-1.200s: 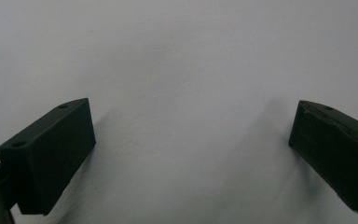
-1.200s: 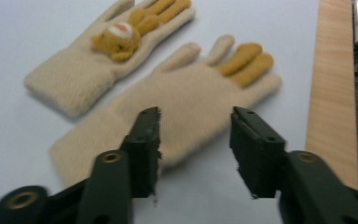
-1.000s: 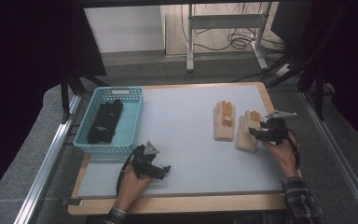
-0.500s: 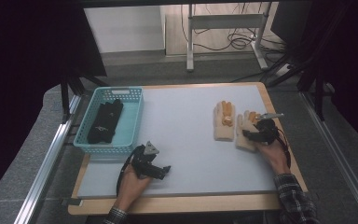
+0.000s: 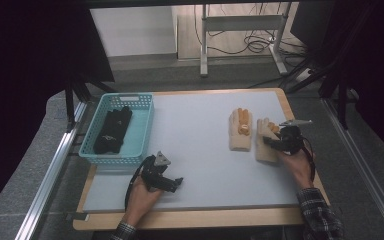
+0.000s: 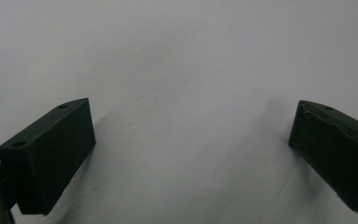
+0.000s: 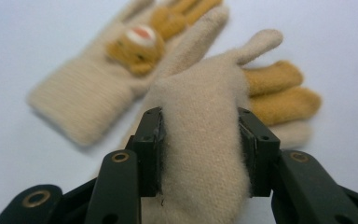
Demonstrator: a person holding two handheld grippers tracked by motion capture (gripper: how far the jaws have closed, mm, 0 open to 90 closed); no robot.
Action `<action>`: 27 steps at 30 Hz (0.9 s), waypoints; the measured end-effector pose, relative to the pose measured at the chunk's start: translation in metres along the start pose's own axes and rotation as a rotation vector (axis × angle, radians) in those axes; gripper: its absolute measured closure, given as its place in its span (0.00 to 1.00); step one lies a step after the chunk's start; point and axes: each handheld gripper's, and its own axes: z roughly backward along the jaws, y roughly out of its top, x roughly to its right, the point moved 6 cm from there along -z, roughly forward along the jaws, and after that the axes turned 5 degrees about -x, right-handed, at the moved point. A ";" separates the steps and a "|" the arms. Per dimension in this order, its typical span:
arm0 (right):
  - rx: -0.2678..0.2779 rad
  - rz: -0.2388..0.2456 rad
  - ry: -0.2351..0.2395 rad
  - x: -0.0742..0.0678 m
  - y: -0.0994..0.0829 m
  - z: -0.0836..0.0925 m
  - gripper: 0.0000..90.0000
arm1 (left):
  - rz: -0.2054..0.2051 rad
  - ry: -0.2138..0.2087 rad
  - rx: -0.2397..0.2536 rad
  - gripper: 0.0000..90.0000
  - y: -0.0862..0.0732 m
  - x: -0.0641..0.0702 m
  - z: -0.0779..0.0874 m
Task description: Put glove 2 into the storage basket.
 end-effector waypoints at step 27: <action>0.100 0.187 0.284 -0.182 0.077 -0.012 0.60 | -0.001 0.000 0.001 0.01 0.000 0.000 0.000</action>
